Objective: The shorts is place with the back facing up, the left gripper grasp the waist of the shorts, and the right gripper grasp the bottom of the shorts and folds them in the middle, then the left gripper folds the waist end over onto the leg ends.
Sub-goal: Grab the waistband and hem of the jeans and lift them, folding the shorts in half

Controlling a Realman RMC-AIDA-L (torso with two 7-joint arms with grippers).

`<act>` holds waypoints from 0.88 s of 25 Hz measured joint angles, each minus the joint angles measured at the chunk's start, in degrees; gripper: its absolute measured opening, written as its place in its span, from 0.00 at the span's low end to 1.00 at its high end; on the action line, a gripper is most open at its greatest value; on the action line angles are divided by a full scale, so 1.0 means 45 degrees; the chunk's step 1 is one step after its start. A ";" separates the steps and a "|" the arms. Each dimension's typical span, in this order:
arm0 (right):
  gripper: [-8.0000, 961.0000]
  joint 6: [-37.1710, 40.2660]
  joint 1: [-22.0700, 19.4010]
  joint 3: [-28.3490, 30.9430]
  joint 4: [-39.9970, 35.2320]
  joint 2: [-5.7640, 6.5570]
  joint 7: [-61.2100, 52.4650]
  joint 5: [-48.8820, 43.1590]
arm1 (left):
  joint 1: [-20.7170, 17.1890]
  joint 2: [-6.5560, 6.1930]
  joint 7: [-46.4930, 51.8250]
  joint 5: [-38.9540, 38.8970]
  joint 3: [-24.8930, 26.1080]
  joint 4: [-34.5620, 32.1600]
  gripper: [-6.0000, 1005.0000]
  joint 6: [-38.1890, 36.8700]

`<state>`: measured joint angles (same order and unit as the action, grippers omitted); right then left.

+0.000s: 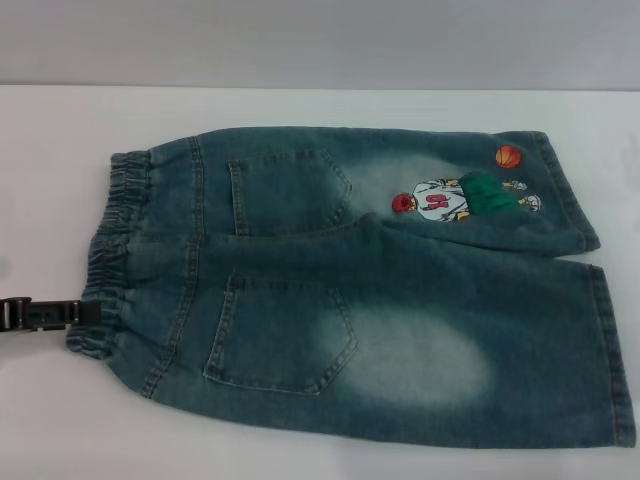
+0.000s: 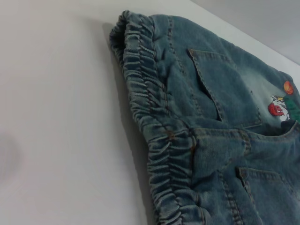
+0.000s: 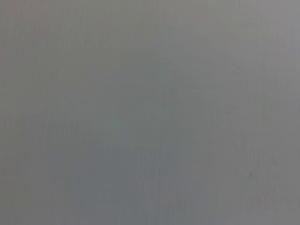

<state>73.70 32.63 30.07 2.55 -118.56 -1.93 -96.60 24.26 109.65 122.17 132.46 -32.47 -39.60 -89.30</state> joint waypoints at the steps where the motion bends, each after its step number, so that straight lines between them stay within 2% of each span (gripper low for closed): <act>1: 0.59 0.0003 -0.0001 -0.0014 0.0000 0.0000 -0.0001 0.0000 | 0.0000 0.0005 0.0032 0.0001 -0.0007 0.0005 0.81 0.0002; 22: 0.59 0.0026 -0.0024 -0.0082 0.0020 0.0020 0.0000 0.0000 | 0.0077 0.0054 0.0324 0.0039 -0.0633 0.0033 0.81 0.0153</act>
<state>73.82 32.52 29.70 2.64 -118.47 -1.93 -96.59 24.60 109.89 123.63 132.63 -35.32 -39.45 -88.62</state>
